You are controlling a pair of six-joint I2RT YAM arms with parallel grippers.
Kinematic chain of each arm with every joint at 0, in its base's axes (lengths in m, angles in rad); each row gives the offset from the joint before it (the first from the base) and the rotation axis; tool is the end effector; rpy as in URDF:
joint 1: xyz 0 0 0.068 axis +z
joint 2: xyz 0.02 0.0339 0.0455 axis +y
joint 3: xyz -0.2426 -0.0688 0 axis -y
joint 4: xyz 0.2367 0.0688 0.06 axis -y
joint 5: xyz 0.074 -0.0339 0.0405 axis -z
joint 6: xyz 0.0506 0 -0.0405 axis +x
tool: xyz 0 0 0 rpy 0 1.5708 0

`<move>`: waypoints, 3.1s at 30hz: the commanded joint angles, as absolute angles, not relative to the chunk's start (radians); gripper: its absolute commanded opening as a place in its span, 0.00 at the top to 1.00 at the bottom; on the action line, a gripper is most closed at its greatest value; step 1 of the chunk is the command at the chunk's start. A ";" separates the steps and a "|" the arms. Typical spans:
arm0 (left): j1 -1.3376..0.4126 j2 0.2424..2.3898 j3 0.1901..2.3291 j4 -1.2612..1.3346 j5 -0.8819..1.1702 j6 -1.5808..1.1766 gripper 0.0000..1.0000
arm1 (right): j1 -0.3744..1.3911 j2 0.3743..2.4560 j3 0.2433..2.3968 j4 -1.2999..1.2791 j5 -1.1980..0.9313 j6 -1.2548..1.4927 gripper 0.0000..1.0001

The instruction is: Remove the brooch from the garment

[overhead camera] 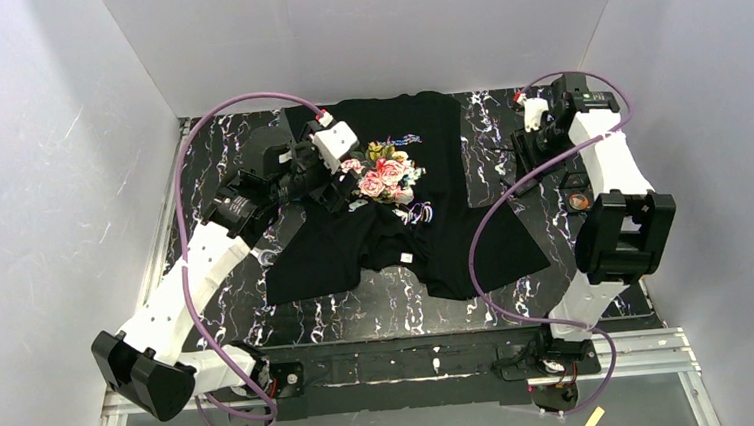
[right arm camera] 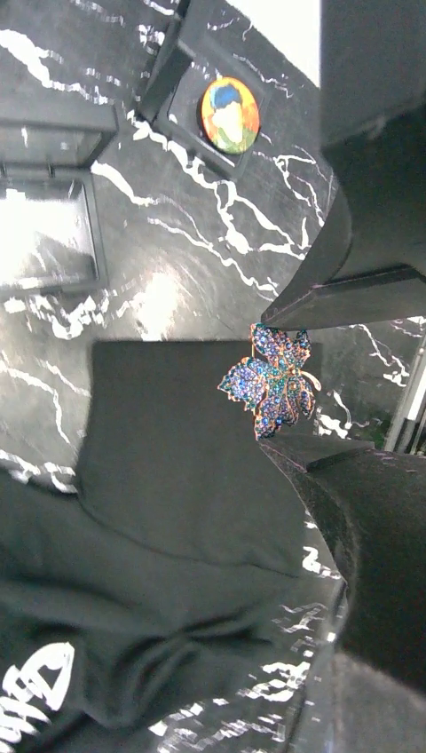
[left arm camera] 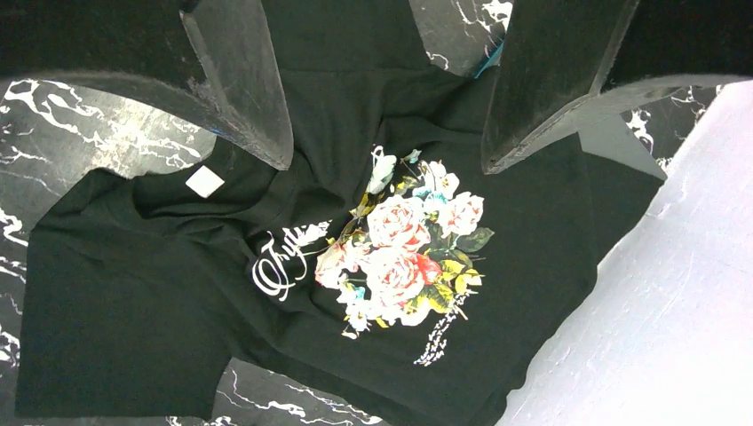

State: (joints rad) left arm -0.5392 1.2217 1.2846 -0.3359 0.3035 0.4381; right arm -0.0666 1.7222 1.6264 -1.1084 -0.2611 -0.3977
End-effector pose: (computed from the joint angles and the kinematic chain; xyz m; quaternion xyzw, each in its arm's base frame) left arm 0.2387 -0.1605 0.3833 0.4504 0.6525 -0.1505 0.5905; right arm 0.3421 -0.0097 0.2757 -0.1841 0.9576 0.0830 0.2053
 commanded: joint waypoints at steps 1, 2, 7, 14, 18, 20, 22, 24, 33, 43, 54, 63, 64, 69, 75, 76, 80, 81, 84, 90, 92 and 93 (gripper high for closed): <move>-0.537 1.218 1.288 -0.305 0.258 0.357 0.23 | -0.063 1.750 1.600 -0.943 -0.081 -0.175 0.64; -0.537 1.220 1.289 -0.303 0.259 0.356 0.23 | -0.060 1.757 1.590 -0.916 -0.073 -0.143 0.64; -0.537 1.215 1.293 -0.307 0.258 0.354 0.23 | -0.036 1.794 1.566 -0.825 -0.044 0.014 0.60; -0.536 1.215 1.282 -0.287 0.243 0.339 0.22 | -0.007 1.817 1.505 -0.752 0.076 0.216 0.57; -0.536 1.220 1.278 -0.271 0.237 0.324 0.22 | -0.002 1.891 1.464 -0.700 0.297 0.476 0.55; -0.535 1.216 1.272 -0.273 0.236 0.325 0.22 | -0.002 1.904 1.448 -0.669 0.315 0.519 0.55; -0.528 1.215 1.269 -0.275 0.239 0.328 0.22 | -0.002 1.934 1.454 -0.638 0.312 0.548 0.55; -0.521 1.218 1.270 -0.275 0.246 0.328 0.22 | -0.002 1.967 1.484 -0.625 0.335 0.547 0.54; -0.498 1.232 1.274 -0.278 0.268 0.329 0.22 | -0.002 2.019 1.539 -0.598 0.326 0.546 0.53; -0.477 1.255 1.286 -0.287 0.302 0.330 0.22 | -0.002 2.031 1.577 -0.600 0.323 0.553 0.52; -0.455 1.285 1.309 -0.291 0.330 0.332 0.21 | -0.002 2.055 1.576 -0.595 0.335 0.555 0.44; -0.444 1.287 1.311 -0.295 0.342 0.333 0.21 | -0.002 2.067 1.583 -0.594 0.333 0.548 0.40; -0.443 1.288 1.310 -0.295 0.343 0.333 0.21 | -0.002 2.066 1.585 -0.595 0.332 0.548 0.39; -0.440 1.291 1.311 -0.297 0.350 0.331 0.21 | -0.002 2.053 1.596 -0.594 0.310 0.540 0.32; -0.436 1.296 1.314 -0.313 0.350 0.324 0.19 | -0.002 2.009 1.603 -0.600 0.242 0.520 0.14; -0.435 1.296 1.312 -0.316 0.350 0.323 0.19 | -0.002 1.999 1.600 -0.601 0.232 0.517 0.12; -0.418 1.295 1.310 -0.343 0.352 0.303 0.18 | -0.002 1.949 1.582 -0.611 0.193 0.503 0.02; -0.415 1.295 1.310 -0.352 0.353 0.299 0.18 | -0.002 1.936 1.578 -0.615 0.182 0.497 0.02; -0.398 1.290 1.307 -0.381 0.358 0.289 0.17 | -0.002 1.897 1.565 -0.638 0.145 0.478 0.02; -0.320 1.282 1.309 -0.535 0.422 0.310 0.14 | -0.002 1.789 1.516 -0.689 0.029 0.350 0.02; -0.270 1.277 1.311 -0.644 0.480 0.385 0.13 | -0.002 1.747 1.503 -0.712 -0.064 0.246 0.02; -0.243 1.277 1.310 -0.711 0.502 0.432 0.13 | -0.002 1.731 1.501 -0.732 -0.113 0.171 0.02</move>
